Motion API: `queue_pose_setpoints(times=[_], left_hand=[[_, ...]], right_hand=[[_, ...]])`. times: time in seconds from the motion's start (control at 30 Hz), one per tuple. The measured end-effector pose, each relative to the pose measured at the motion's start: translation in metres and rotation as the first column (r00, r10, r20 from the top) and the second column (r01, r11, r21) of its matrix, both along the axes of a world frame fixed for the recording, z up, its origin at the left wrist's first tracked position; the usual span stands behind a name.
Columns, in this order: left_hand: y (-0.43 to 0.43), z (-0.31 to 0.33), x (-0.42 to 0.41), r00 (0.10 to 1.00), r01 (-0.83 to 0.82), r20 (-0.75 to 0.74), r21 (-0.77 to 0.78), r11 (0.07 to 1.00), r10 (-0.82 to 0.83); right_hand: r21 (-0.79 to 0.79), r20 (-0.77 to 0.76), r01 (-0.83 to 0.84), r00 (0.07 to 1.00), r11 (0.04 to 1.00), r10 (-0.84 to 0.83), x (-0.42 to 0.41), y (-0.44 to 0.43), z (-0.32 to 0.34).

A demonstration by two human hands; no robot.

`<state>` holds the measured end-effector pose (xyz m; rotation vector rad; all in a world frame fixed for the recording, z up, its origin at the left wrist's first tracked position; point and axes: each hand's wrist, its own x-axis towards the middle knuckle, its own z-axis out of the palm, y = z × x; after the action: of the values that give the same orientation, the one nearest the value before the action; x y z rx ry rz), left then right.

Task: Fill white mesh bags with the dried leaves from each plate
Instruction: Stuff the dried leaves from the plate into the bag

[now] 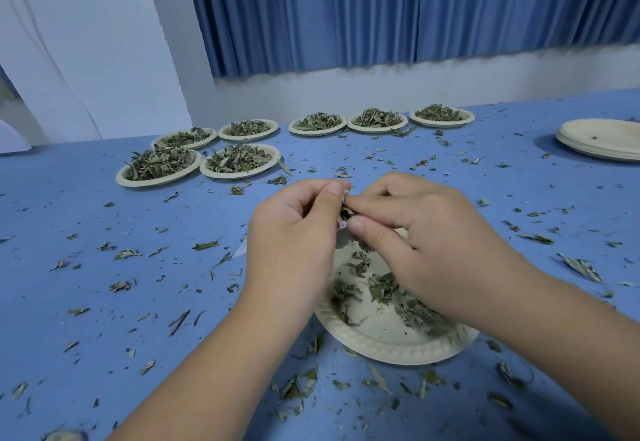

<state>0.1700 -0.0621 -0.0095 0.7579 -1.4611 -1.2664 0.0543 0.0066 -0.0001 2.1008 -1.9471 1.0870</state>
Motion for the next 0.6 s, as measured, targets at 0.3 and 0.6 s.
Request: queue_pose_setpoints(times=[0.3,0.6], left_hand=[[0.0064,0.0012,-0.0024,0.996,0.067,0.056,-0.06,0.996,-0.063],[0.0004,-0.0014,-0.0002,0.997,-0.01,0.074,-0.078,0.997,0.016]], right_hand=[[-0.126,0.05,0.122,0.992,0.985,-0.117,0.0007,-0.006,0.0021],[-0.033,0.225,0.014,0.974,0.999,-0.006,-0.0032,0.003,0.0091]])
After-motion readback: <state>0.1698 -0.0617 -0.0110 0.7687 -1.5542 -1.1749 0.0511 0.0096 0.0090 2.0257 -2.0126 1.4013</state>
